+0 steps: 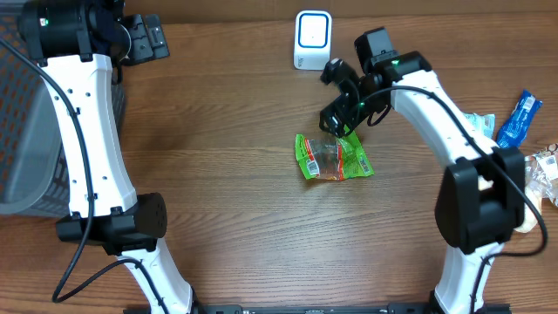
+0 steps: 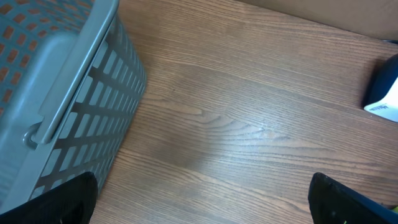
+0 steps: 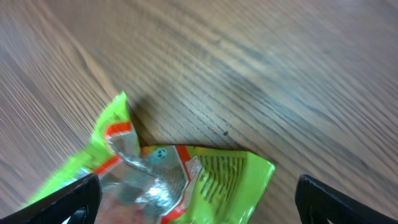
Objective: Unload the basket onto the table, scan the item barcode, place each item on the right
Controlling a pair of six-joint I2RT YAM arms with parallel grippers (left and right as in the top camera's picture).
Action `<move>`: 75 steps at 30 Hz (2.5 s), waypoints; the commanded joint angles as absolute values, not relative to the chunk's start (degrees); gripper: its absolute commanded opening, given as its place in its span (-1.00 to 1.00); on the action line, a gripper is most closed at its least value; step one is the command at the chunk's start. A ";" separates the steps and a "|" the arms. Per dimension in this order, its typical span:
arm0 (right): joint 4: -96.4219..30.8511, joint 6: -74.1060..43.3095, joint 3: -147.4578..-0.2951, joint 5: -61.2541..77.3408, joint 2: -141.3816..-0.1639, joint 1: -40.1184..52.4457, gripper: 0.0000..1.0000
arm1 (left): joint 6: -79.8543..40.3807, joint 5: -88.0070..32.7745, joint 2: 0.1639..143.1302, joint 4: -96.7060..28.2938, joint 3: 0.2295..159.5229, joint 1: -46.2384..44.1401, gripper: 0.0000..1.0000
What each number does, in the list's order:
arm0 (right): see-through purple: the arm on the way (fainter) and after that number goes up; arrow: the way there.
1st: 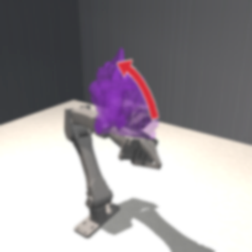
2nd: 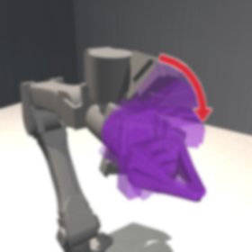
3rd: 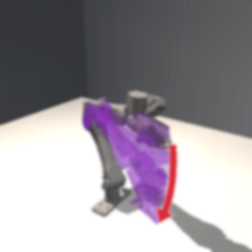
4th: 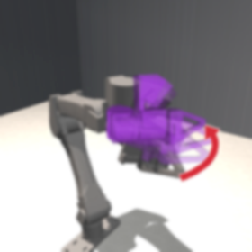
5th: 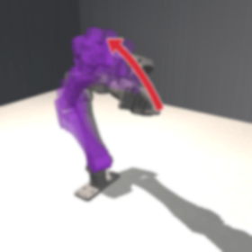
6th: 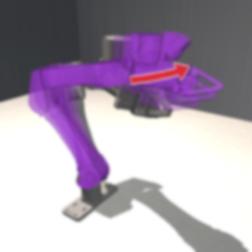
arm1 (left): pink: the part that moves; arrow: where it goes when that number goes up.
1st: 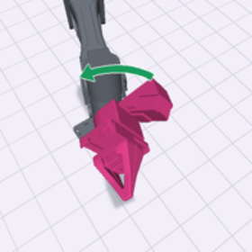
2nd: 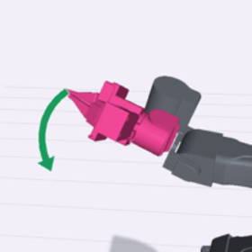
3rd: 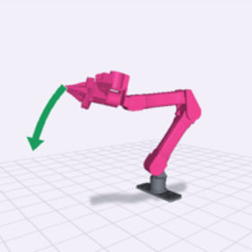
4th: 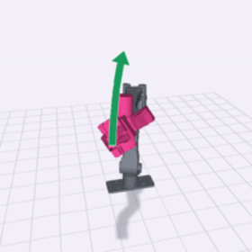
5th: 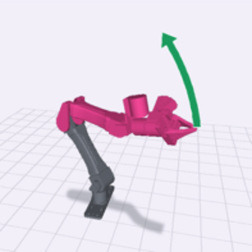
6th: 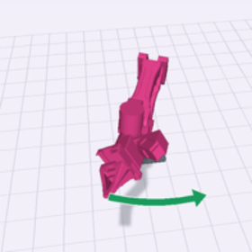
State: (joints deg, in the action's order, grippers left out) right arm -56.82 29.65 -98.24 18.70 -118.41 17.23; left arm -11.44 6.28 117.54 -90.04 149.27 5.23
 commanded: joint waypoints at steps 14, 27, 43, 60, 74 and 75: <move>-71.42 41.36 -96.29 34.79 -127.98 15.25 0.47 | -10.72 6.39 116.16 -90.00 149.84 4.84 1.00; -69.65 -3.25 -93.84 28.34 -125.62 21.61 0.09 | -10.70 6.42 116.16 -90.00 149.84 4.84 1.00; -61.54 40.95 -97.54 30.94 -123.15 24.21 1.00 | -10.72 6.42 116.16 -90.00 149.84 4.84 1.00; -59.53 23.11 -97.62 26.63 -127.33 21.93 -0.93 | -10.72 6.39 116.16 -90.00 149.84 4.84 1.00; -71.83 -6.55 -99.53 30.68 -126.26 12.10 0.27 | -10.72 6.39 116.14 -90.00 149.84 4.84 1.00; -72.58 -2.68 -99.53 31.83 -125.58 11.11 0.37 | -10.72 6.39 116.14 -90.00 149.84 4.84 1.00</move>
